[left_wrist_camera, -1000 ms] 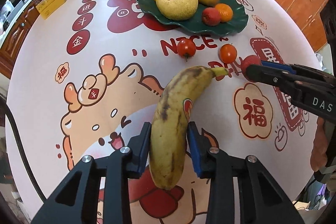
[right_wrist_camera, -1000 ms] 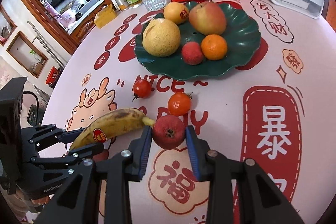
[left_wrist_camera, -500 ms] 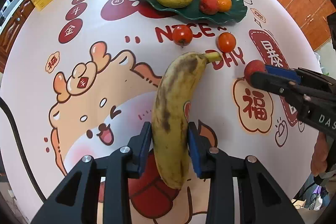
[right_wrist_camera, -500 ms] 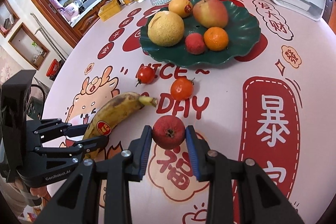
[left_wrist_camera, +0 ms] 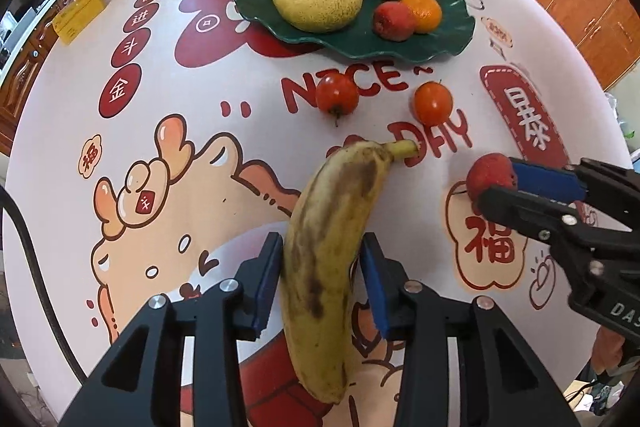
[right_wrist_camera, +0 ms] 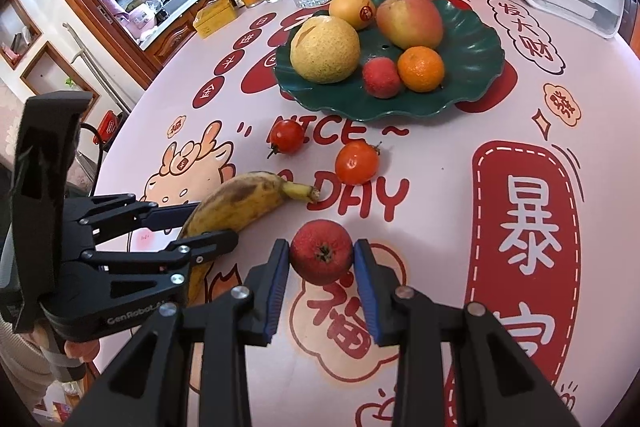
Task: Organize fruits
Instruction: 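Lift the banana and red fruit and carry both toward the green plate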
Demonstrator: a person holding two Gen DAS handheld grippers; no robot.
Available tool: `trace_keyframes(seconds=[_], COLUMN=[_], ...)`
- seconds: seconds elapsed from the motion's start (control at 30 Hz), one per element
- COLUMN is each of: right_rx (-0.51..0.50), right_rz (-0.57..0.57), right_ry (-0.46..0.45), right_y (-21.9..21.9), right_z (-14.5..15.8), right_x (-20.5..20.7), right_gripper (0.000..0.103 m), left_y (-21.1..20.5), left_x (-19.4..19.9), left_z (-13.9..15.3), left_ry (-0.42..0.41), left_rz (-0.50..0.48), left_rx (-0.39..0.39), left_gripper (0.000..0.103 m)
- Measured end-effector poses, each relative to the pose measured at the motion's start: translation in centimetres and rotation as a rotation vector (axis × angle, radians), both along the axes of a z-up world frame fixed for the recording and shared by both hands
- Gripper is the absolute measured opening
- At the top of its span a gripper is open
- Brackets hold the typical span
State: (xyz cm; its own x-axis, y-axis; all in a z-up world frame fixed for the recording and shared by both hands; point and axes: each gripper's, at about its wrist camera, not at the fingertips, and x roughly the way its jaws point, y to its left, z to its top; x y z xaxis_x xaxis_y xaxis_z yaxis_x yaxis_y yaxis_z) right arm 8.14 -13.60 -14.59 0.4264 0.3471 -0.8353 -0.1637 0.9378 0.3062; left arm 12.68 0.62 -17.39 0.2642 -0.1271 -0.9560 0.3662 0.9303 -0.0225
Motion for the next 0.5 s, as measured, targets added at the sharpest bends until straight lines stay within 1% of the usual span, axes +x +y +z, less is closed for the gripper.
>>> trace_keyframes(seconds=[0.13,0.23,0.27,0.4,0.5], right_rx=[0.004,0.013,0.016,0.02,0.015], right_rz=[-0.005,-0.009,-0.007,-0.003,0.002], right_ry=[0.003,-0.002,-0.009,-0.045,-0.073], right_y=[-0.3,-0.4,-0.5,-0.7,-0.8], right_z=[0.0,0.4,0.6,2.3,3.7], right_x=[0.1,0.1,0.1,0.1,0.3], right_gripper=[0.033,0.033,0.033,0.033,0.033], left_y=[-0.5,0.1,0.3,0.7,0.6], left_x=[0.0,0.1,0.1,0.2,0.7], left_z=[-0.2,0.2,0.7,3.9,6.4], left_ry=[-0.014,0.005,0.0,-0.066,-0.112], left_rz=[-0.009,0.028,0.044,0.072,0.089], left_rx=[0.032,-0.027,-0.039,-0.076,-0.075], left_gripper=[0.037,0.035,0.035,0.034,0.034])
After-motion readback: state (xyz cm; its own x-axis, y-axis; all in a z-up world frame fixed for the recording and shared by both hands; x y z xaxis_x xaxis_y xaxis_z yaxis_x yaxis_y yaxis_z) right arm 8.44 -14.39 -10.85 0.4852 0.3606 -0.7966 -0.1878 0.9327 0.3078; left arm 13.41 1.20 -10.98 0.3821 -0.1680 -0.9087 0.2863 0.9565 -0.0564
